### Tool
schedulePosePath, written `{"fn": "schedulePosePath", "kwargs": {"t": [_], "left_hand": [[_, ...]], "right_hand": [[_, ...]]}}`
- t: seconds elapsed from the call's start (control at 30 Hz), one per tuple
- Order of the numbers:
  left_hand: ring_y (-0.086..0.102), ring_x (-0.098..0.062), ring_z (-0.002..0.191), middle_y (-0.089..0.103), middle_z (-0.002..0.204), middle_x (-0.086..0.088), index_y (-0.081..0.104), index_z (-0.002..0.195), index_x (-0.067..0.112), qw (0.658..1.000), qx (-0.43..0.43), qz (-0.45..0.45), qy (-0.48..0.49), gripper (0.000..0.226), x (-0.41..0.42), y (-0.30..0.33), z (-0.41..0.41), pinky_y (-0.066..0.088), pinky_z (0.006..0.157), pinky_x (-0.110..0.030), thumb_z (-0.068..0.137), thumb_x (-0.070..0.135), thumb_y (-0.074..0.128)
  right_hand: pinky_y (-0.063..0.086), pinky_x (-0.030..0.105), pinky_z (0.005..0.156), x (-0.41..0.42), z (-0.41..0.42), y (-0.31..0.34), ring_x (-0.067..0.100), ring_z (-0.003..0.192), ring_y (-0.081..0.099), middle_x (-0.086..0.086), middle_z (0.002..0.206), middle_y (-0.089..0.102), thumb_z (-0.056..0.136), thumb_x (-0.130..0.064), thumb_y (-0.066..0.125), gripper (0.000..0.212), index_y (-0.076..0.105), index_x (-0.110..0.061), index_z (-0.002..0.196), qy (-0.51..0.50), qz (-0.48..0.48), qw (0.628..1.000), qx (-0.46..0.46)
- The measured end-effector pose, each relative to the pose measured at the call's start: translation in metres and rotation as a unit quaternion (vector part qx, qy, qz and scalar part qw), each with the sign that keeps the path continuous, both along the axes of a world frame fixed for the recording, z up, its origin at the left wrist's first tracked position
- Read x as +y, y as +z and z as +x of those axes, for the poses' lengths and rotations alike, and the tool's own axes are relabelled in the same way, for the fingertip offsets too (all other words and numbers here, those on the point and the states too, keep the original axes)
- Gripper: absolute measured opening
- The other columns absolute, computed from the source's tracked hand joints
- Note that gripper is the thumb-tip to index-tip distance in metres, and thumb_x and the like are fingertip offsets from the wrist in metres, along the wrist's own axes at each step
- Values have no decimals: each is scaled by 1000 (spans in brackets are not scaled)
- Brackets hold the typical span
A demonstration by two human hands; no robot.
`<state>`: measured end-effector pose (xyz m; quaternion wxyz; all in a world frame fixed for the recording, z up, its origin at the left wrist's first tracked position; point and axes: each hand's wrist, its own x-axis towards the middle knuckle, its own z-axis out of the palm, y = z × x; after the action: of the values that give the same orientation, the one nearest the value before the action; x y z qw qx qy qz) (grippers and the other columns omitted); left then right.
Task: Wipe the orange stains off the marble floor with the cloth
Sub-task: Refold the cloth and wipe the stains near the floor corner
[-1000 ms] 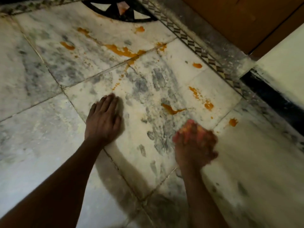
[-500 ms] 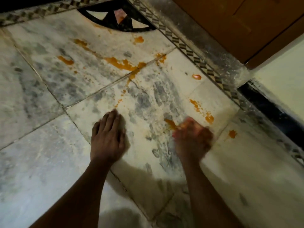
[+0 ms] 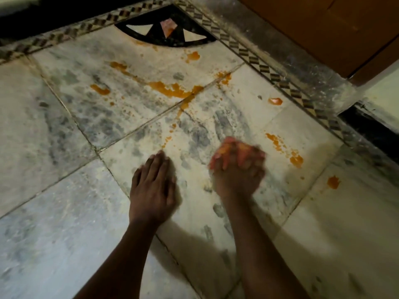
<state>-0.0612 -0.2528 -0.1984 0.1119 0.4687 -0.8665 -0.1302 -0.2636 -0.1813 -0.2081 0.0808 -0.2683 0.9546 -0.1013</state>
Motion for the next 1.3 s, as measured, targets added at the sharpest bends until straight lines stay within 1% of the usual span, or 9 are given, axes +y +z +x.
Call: {"fn": "schedulePosePath", "kwargs": {"t": [0.13, 0.27, 0.4, 0.5, 0.63, 0.87, 0.97, 1.1, 1.3], "left_hand": [[25, -22, 160, 27, 174, -1, 40, 161, 19, 1000, -3, 2, -1, 61, 2, 2, 1, 21, 127, -45, 105, 43, 38], [24, -22, 160, 27, 174, -1, 41, 161, 19, 1000, 12, 9, 0, 61, 1, 2, 0, 22, 127, -47, 105, 44, 36], [24, -21, 160, 27, 174, 0, 39, 162, 19, 1000, 11, -2, -2, 61, -1, -2, 1, 25, 127, -48, 106, 43, 37], [25, -22, 160, 28, 173, -1, 40, 161, 19, 1000, 8, -10, -3, 60, -3, -5, 2, 26, 126, -48, 106, 43, 38], [26, -22, 160, 29, 173, -2, 40, 162, 18, 1000, 8, -11, -7, 61, -2, -3, 2, 27, 126, -48, 106, 43, 38], [24, -21, 160, 28, 173, -1, 39, 162, 19, 1000, 8, -13, -13, 60, 0, 2, 3, 23, 127, -45, 107, 44, 37], [32, -26, 157, 36, 170, -6, 44, 159, 14, 999, 24, 5, -22, 63, -2, 4, 4, 29, 126, -51, 101, 41, 44], [46, -35, 147, 45, 163, -14, 48, 155, 6, 996, 88, 20, 9, 72, -15, 16, 16, 42, 120, -49, 89, 35, 49], [31, -32, 156, 30, 172, -9, 36, 162, 12, 994, 4, -14, 108, 83, -76, 14, 35, 26, 125, -49, 91, 54, 43]], "right_hand": [[20, 58, 128, 92, 55, 13, 30, 166, -2, 5, 179, 8, 96, -74, 38, 69, 26, -56, 161, 171, -3, 985, 33], [19, 63, 127, 142, 25, 7, 34, 165, 1, 9, 179, 11, 92, -79, 29, 77, 24, -52, 163, 23, 38, 999, 10], [1, 64, 129, 27, -13, 6, 46, 162, -11, 19, 177, -12, 94, -77, 18, 78, 9, -50, 166, -73, 6, 996, -46], [-3, 61, 129, -25, 10, 9, 41, 162, -20, 14, 177, -17, 99, -74, 23, 70, 8, -53, 164, 83, 39, 995, -43], [13, 61, 129, 55, 55, 13, 35, 165, -7, 11, 179, 0, 97, -73, 32, 69, 19, -56, 162, 232, 3, 972, 39], [-7, 62, 129, 28, -2, 10, 44, 161, -17, 18, 176, -17, 94, -78, 27, 75, 14, -54, 164, 7, 30, 998, -49], [-12, 61, 128, -26, 7, 12, 43, 159, -26, 18, 174, -23, 101, -72, 29, 71, 6, -53, 165, 100, 48, 990, -84], [7, 63, 128, 40, 48, 6, 44, 163, 3, 18, 178, 6, 95, -72, 31, 71, 26, -52, 163, 245, -12, 969, 43], [5, 63, 129, 67, 14, -5, 45, 163, 2, 18, 178, 6, 89, -78, 27, 78, 30, -50, 161, 99, 22, 994, 44]]}}
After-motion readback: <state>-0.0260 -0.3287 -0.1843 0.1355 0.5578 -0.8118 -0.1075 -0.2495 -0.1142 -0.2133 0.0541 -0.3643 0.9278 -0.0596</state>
